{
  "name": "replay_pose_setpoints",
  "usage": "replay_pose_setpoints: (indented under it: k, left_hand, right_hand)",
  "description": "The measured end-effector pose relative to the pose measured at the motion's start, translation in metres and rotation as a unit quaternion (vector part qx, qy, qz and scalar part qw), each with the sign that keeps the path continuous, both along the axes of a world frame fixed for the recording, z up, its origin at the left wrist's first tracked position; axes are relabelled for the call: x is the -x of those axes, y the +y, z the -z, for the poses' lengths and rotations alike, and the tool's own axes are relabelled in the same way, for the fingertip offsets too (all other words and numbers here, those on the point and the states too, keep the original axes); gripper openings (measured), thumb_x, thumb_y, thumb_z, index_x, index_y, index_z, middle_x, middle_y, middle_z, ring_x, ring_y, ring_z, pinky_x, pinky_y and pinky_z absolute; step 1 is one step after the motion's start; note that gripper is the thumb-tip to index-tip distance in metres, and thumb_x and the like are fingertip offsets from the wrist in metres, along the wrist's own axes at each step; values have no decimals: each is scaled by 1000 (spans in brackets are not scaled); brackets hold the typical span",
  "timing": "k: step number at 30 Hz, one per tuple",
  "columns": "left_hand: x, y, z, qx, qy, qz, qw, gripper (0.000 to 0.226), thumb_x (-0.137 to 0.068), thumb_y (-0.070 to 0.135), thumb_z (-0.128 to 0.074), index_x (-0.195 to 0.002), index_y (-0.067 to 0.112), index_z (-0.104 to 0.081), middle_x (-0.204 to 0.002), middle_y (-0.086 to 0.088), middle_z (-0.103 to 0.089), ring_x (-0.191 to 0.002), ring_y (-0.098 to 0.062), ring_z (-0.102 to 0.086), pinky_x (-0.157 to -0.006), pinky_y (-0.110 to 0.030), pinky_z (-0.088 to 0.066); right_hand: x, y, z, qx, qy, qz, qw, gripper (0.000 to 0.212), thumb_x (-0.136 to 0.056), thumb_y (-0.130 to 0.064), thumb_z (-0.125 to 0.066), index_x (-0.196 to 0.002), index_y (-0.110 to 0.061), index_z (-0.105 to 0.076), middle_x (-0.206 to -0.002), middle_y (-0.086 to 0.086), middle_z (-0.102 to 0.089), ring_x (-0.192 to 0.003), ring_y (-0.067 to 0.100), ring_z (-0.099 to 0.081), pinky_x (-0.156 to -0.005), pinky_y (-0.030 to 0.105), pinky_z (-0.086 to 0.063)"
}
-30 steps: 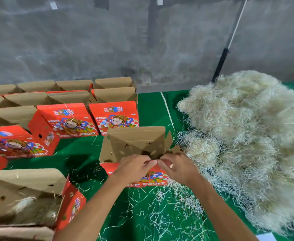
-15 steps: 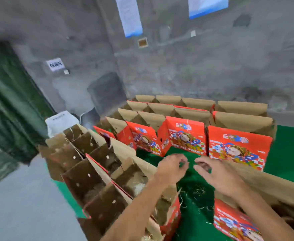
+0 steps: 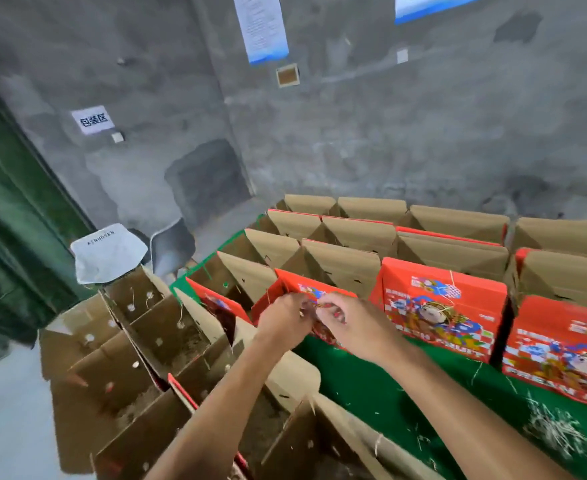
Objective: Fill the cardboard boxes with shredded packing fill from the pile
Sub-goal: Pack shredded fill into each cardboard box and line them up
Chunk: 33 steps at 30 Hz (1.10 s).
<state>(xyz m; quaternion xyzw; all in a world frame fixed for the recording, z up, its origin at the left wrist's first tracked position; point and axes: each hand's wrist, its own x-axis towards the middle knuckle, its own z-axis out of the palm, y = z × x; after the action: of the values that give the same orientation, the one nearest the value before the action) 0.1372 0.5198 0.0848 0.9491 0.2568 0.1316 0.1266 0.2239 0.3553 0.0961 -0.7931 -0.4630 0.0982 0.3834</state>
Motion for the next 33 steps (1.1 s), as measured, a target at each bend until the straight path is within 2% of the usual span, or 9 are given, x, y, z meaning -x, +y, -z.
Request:
replay_pose_setpoints:
  k: [3,7,11,14,16,20,24,27,33]
  left_hand:
    - [-17,53,19,-20,10,-21,1000,27,-89,35,-53,-113,27,-64,-112,1,-67,-105,-26,-63,-79,-33,-49]
    - [-34,118,47,-61,79,-101,990,52,-92,37,-54,-138,16,-43,-133,-6,-55,-127,-28,-50,-101,-42,-41]
    - [-44,155,62,-14,146,-140,979,43,-93,42,-57,-127,16,-49,-121,-7,-65,-112,-30,-63,-90,-39,-48]
    - [-51,166,64,-57,179,-138,972,32,-96,43,-54,-118,19,-60,-113,-4,-69,-105,-28,-67,-82,-36,-50]
    - [-54,167,63,-91,200,-116,969,29,-99,35,-50,-117,17,-63,-113,-4,-69,-105,-26,-67,-81,-35,-51]
    - [-43,164,55,-113,233,-87,962,24,-99,24,-49,-118,16,-61,-116,-4,-68,-108,-27,-66,-82,-36,-53]
    - [-18,154,44,-154,240,-59,957,24,-96,23,-49,-113,16,-64,-112,-3,-70,-104,-26,-68,-82,-36,-54]
    - [-9,133,31,-183,230,-33,955,25,-93,25,-48,-109,15,-65,-110,-3,-70,-102,-27,-68,-79,-35,-54]
    - [-25,62,-2,-197,207,1,958,32,-93,29,-49,-117,13,-61,-117,-7,-66,-108,-29,-65,-84,-35,-52]
  right_hand:
    - [-7,44,13,10,22,-8,1000,35,-98,-54,-47,-129,-40,-56,-117,-18,-68,-98,0,-64,-80,29,-57]
    - [-15,80,38,32,45,-16,998,37,-97,-54,-50,-131,-40,-54,-121,-18,-66,-101,1,-65,-86,32,-56]
    - [-22,88,59,45,66,-17,997,41,-97,-57,-47,-133,-40,-52,-119,-18,-67,-99,-3,-64,-86,29,-55]
    - [-28,80,65,49,78,-4,996,40,-96,-59,-47,-132,-42,-53,-111,-22,-67,-95,-7,-64,-84,25,-55]
    - [-33,69,66,57,85,6,995,39,-96,-58,-47,-131,-41,-54,-108,-23,-68,-93,-7,-64,-83,23,-54]
    - [-41,45,55,57,98,31,993,31,-100,-50,-48,-128,-40,-56,-93,-32,-61,-89,-15,-61,-72,9,-49]
    - [-34,25,39,50,115,48,991,29,-101,-51,-47,-127,-41,-55,-100,-28,-59,-95,-6,-63,-82,22,-54]
    - [-25,9,32,43,113,54,991,29,-101,-50,-47,-126,-39,-57,-101,-27,-59,-97,-4,-63,-83,24,-54]
    - [-16,-51,23,13,115,89,989,29,-95,-63,-46,-118,-49,-57,-104,-29,-65,-92,-19,-59,-65,5,-44]
